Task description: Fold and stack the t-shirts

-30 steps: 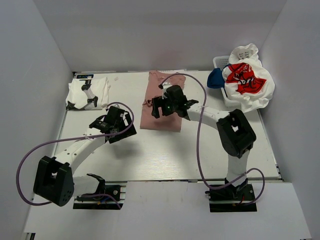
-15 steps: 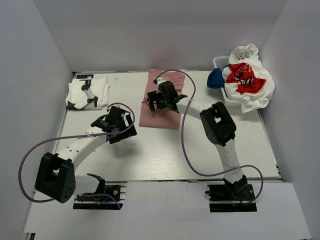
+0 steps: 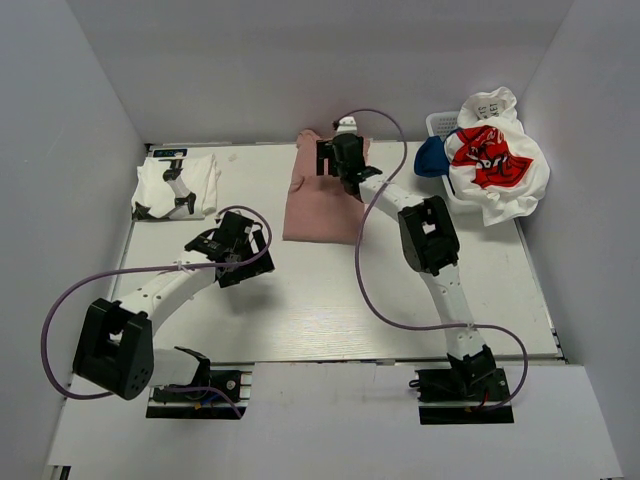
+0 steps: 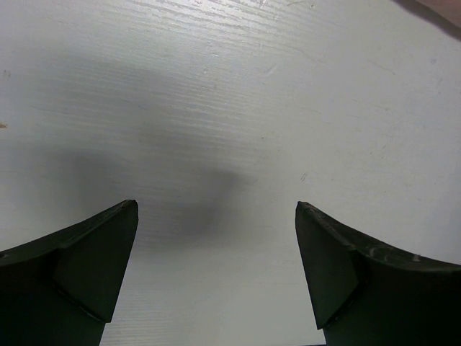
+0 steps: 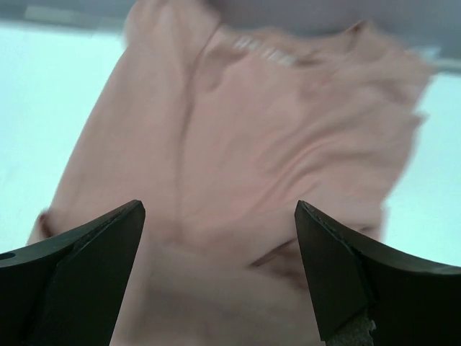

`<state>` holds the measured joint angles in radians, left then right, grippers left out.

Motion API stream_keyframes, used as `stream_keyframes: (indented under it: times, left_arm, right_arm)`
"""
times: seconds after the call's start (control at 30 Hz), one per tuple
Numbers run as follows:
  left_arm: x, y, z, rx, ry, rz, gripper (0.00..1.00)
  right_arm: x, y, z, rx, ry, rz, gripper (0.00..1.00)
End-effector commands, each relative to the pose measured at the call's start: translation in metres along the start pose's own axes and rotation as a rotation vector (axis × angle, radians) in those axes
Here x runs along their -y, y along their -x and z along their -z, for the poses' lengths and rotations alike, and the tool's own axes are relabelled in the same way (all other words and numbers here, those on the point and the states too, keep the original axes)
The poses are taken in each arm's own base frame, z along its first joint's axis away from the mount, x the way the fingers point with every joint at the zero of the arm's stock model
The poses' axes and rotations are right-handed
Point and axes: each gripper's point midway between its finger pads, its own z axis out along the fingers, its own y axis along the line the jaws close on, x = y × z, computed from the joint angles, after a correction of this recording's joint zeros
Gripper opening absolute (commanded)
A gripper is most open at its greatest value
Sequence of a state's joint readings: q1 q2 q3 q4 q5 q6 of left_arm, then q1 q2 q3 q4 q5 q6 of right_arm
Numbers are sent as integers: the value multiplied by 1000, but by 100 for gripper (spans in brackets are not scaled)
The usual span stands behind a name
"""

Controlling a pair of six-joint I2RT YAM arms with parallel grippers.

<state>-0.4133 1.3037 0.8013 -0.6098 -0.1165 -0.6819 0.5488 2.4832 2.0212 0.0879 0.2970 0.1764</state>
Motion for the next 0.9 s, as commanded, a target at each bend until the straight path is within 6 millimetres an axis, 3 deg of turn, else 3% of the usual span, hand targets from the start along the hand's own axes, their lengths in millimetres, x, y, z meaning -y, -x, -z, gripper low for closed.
stream_keyframes:
  times: [0.0,0.07,0.13,0.17,0.2,0.23,0.27,0.3,0.33,0.37,0.4,0.43,0.47,0.53,0.57,0.6,0.67,0.7,0.73,0.77,0.87]
  left_arm:
    - [7,15,7,38,-20,-7,100]
    - [9,18,4,46,-26,-5,100]
    - [18,26,5,60,-54,-23,100]
    - [21,30,4,70,-61,-30,100]
    - [26,32,-2,64,-71,-45,100]
    - [34,41,-1,72,-88,-54,100]
    - [39,47,-3,80,-93,-62,100]
    - [47,54,-9,82,-105,-77,100]
    - [52,60,-13,91,-111,-87,100]
    - [57,63,-17,89,-124,-98,100]
    - [69,76,-16,109,-150,-122,100]
    - [69,74,-31,78,-127,-137,100]
    - [75,78,-37,76,-136,-151,100]
    - [90,92,-44,78,-160,-188,100]
    - [89,88,-62,46,-139,-200,100]
    - [96,99,-64,59,-136,-199,100]
    - [92,95,-75,9,-88,-204,89]
    - [93,91,-84,-19,-91,-206,85]
    - [99,94,-87,-12,-111,-205,82]
    - [101,92,-90,-18,-120,-205,76]
    - [99,85,-100,-37,-118,-206,65]
  right_arm:
    - [16,68,-4,203,-27,-82,90]
    - [14,76,4,195,-1,-95,90]
    - [9,89,26,181,29,-86,90]
    - [10,65,32,111,30,-80,90]
    - [9,62,40,98,35,-90,90]
    - [5,102,74,156,61,-114,90]
    - [10,48,79,42,61,-110,90]
    - [7,84,113,96,101,-182,90]
    - [6,82,124,88,118,-205,90]
    - [12,22,129,-26,108,-247,90]
    - [12,14,138,-42,117,-263,90]
    - [11,18,164,-29,145,-276,90]
    - [13,-4,172,-73,142,-296,90]
    - [10,-13,192,-114,176,-330,90]
    - [11,-25,197,-149,180,-334,90]
    - [8,-44,205,-225,191,-340,90]
    - [12,-61,208,-275,175,-339,90]
    - [19,-80,212,-326,129,-338,90]
    - [23,-82,210,-325,108,-341,90]
    - [28,-101,212,-390,81,-334,90]
    - [31,-112,211,-415,61,-344,90]
